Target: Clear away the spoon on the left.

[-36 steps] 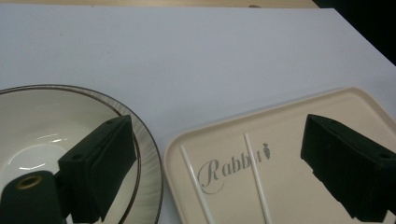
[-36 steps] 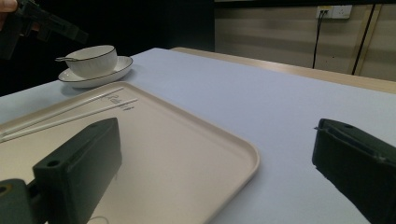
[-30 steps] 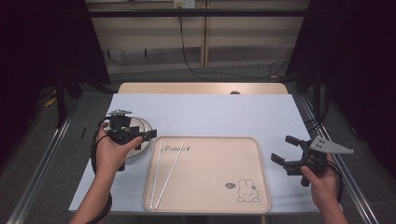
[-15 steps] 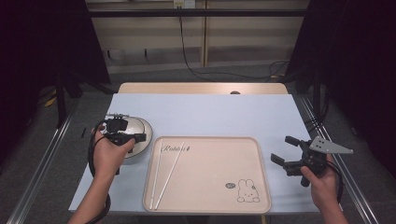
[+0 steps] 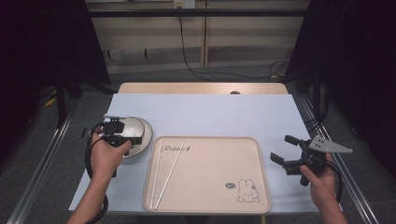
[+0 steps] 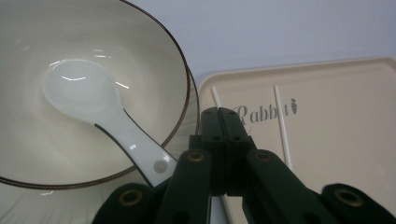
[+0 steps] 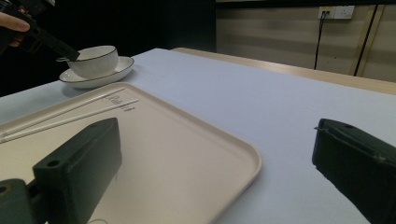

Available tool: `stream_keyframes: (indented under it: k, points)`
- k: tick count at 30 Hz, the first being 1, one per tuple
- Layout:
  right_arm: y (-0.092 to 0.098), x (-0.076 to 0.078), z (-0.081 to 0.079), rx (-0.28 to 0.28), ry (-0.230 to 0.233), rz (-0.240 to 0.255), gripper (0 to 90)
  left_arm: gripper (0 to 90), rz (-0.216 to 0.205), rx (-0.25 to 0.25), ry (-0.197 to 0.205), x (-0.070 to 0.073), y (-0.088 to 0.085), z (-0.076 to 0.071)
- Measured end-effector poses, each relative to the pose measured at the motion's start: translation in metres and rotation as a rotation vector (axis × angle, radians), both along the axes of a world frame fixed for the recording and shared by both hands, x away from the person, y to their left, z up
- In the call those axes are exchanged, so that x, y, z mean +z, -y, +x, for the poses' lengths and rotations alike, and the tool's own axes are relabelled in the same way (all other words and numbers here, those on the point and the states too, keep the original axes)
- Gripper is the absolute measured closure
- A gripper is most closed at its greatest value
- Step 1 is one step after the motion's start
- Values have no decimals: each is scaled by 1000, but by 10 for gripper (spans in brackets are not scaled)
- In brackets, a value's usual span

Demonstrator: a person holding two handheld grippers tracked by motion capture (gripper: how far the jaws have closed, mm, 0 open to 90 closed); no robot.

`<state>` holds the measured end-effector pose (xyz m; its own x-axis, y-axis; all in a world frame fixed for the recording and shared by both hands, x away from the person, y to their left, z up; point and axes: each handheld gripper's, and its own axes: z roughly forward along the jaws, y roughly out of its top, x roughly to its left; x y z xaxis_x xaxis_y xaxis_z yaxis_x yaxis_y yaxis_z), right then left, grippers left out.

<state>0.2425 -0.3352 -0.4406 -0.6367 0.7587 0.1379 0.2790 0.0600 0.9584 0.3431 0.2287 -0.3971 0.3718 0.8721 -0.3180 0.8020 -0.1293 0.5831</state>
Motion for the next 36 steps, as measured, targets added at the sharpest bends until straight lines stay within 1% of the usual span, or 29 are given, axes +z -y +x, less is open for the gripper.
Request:
stream_keyframes:
  k: [2, 4, 5, 8, 9, 11, 12, 15, 17, 18, 19, 20, 21, 22, 23, 24, 26, 27, 30, 31, 32, 33, 36]
  points:
    - [-1, 1, 1, 1, 9, -2, 9, 900, 4, -10, 1, 0, -1, -1]
    - [-1, 1, 2, -1, 15, 2, 9, 900, -9, 11, -2, -1, -1, -3]
    - [-2, 0, 4, 2, 11, 0, 8, 900, 3, 6, -7, 0, -5, -3]
    - [-3, 0, 5, 8, 6, 2, 9, 900, -2, 21, -9, -1, -8, -5]
    - [-3, 0, 5, 3, 7, 0, 9, 900, 11, 10, -13, -1, -10, -5]
    - [-3, 0, 6, 3, 11, 9, 9, 900, 8, 12, -16, -2, -12, -5]
    - [-4, 0, 5, 3, 6, 7, 9, 900, 0, 29, -12, -3, -14, -6]
    - [-4, 0, 5, 8, 8, 4, 9, 900, 3, 39, -16, -2, -18, -7]
    - [-4, 0, 5, 8, 10, 4, 9, 900, 0, 44, -10, -1, -19, -7]
    - [-3, 0, 4, 5, 13, 1, 9, 900, -4, 49, -16, -1, -19, -8]
    - [-2, 0, 4, 3, 11, -1, 9, 900, 11, 42, -18, 0, -21, -8]
    - [-2, 0, 4, 4, 14, 0, 8, 900, 11, 42, -18, 0, -21, -8]
    - [-3, 0, 3, 2, 13, 3, 9, 900, 22, 42, -17, 1, -23, -7]
    - [-3, 1, 3, 3, 11, 1, 9, 900, 15, 57, -12, 0, -23, -6]
    - [-2, 1, 2, 6, 11, -3, 8, 900, 24, 47, -17, 1, -24, -6]
    - [-2, 1, 2, 6, 11, -3, 8, 900, 24, 47, -17, 1, -24, -6]
    - [-1, 1, 1, 2, 13, -7, 9, 900, 26, 49, -19, 1, -25, -6]
    - [-1, 2, 0, 5, 10, -5, 8, 900, 28, 51, -27, 0, -26, -6]
    - [-1, 2, -2, 1, 10, -5, 8, 900, 30, 52, -28, 0, -28, -7]
    - [-1, 2, -2, 2, 13, -6, 9, 900, 24, 67, -26, -1, -30, -8]
    - [-1, 2, -2, 3, 13, -7, 9, 900, 24, 67, -26, -1, -30, -8]
    - [-1, 2, -2, 3, 13, -7, 9, 900, 32, 60, -30, 0, -32, -9]
    - [-1, 3, -2, 3, 14, -7, 9, 900, 34, 66, -31, 0, -37, -10]
